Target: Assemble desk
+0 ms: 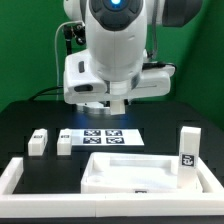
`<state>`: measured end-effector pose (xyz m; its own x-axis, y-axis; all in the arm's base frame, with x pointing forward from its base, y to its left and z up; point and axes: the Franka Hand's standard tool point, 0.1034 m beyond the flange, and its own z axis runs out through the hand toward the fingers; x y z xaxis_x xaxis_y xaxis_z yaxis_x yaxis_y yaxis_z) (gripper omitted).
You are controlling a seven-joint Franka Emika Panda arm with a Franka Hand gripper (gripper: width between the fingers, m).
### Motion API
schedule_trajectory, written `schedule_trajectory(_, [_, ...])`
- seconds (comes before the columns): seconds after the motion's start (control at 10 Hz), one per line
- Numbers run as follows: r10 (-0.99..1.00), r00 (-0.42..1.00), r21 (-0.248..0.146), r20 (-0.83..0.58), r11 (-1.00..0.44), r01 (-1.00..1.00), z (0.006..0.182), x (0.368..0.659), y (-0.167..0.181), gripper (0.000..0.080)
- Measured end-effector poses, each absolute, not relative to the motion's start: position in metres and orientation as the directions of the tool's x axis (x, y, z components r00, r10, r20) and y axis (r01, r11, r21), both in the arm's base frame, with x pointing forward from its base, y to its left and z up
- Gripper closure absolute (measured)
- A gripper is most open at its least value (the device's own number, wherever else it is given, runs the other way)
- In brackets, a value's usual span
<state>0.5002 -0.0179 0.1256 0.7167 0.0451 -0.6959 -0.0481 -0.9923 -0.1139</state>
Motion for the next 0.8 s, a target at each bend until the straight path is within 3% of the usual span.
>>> schedule_trajectory(0.3, [0.026, 0.841, -0.110, -0.540, -0.993, -0.040, 0.129, 0.506, -0.020, 0.0509])
schedule_trajectory(0.6, [0.007, 0.926, -0.158, -0.378, -0.986, -0.057, 0.177, 0.560, -0.042, 0.0509])
schedule_trajectory(0.7, [-0.027, 0.949, -0.170, -0.315, -0.982, -0.084, 0.188, 0.576, -0.051, 0.0509])
schedule_trajectory(0.8, [-0.046, 0.978, -0.150, -0.201, -0.986, -0.078, 0.185, 0.581, -0.052, 0.0509])
